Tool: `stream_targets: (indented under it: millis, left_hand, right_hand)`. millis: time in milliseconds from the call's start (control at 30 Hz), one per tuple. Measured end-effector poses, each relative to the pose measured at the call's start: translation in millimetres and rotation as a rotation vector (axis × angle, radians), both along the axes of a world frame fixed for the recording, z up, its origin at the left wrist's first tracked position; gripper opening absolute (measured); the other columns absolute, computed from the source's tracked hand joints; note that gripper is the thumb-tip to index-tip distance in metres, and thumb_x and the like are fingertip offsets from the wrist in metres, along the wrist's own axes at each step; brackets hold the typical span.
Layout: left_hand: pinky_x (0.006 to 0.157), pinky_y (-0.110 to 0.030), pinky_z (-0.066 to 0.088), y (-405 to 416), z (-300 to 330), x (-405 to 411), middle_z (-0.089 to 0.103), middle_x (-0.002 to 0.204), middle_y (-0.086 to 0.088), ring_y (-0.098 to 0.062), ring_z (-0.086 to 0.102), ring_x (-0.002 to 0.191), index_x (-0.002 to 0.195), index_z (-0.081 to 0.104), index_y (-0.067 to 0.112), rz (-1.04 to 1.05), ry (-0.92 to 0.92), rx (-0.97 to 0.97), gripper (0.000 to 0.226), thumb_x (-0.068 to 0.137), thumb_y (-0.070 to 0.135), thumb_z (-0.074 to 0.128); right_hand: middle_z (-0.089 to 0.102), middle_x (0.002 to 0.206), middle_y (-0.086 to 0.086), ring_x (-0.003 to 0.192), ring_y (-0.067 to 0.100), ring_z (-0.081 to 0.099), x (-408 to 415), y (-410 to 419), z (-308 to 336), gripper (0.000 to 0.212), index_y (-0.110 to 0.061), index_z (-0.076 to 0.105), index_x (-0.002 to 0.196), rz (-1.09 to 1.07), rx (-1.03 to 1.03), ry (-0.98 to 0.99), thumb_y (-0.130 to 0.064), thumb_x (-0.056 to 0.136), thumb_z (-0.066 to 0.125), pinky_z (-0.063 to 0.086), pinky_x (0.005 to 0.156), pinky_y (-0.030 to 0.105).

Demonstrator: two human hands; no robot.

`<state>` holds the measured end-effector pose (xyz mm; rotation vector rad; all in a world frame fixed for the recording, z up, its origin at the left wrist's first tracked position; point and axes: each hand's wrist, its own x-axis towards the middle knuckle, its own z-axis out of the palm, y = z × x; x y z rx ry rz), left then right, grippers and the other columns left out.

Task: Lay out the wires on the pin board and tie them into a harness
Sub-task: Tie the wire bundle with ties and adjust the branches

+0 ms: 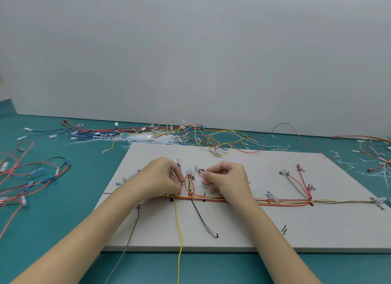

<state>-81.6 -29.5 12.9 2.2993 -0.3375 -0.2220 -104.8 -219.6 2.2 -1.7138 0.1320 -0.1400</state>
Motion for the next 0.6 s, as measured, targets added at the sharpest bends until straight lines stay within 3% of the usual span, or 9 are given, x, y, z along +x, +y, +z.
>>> stream_targets:
  millis: [200, 367, 600]
  left_hand:
    - [0.062, -0.025, 0.048, -2.5, -4.6, -1.1, 0.066, 0.071, 0.009, -0.005, 0.056, 0.062, 0.079, 0.06, 0.028, -0.006, -0.036, 0.118, 0.018, 0.075, 0.011, 0.066]
    - [0.075, -0.036, 0.05, 1.0, -7.0, -0.5, 0.062, 0.082, 0.011, -0.011, 0.055, 0.074, 0.083, 0.044, 0.035, -0.115, -0.042, 0.222, 0.023, 0.086, 0.015, 0.056]
    - [0.069, -0.033, 0.047, -2.7, -4.7, -3.4, 0.058, 0.085, 0.006, -0.012, 0.051, 0.072, 0.081, 0.04, 0.035, -0.125, -0.139, 0.257, 0.025, 0.092, 0.013, 0.046]
  right_hand:
    - [0.071, 0.072, 0.022, 0.047, 0.009, 0.062, 0.3, 2.2, -1.7, 0.005, 0.002, 0.068, 0.081, 0.025, -0.01, -0.019, -0.002, 0.082, 0.072, 0.043, 0.044, 0.017]
    - [0.07, 0.069, 0.018, 0.05, 0.01, 0.063, 0.3, 1.8, -2.2, 0.006, -0.004, 0.067, 0.077, 0.039, -0.047, -0.035, -0.002, 0.081, 0.071, 0.045, 0.046, 0.02]
    - [0.066, 0.059, 0.006, 0.054, 0.016, 0.065, 0.1, 3.7, -3.2, 0.014, -0.01, 0.066, 0.071, 0.081, -0.096, -0.051, 0.001, 0.081, 0.069, 0.047, 0.046, 0.023]
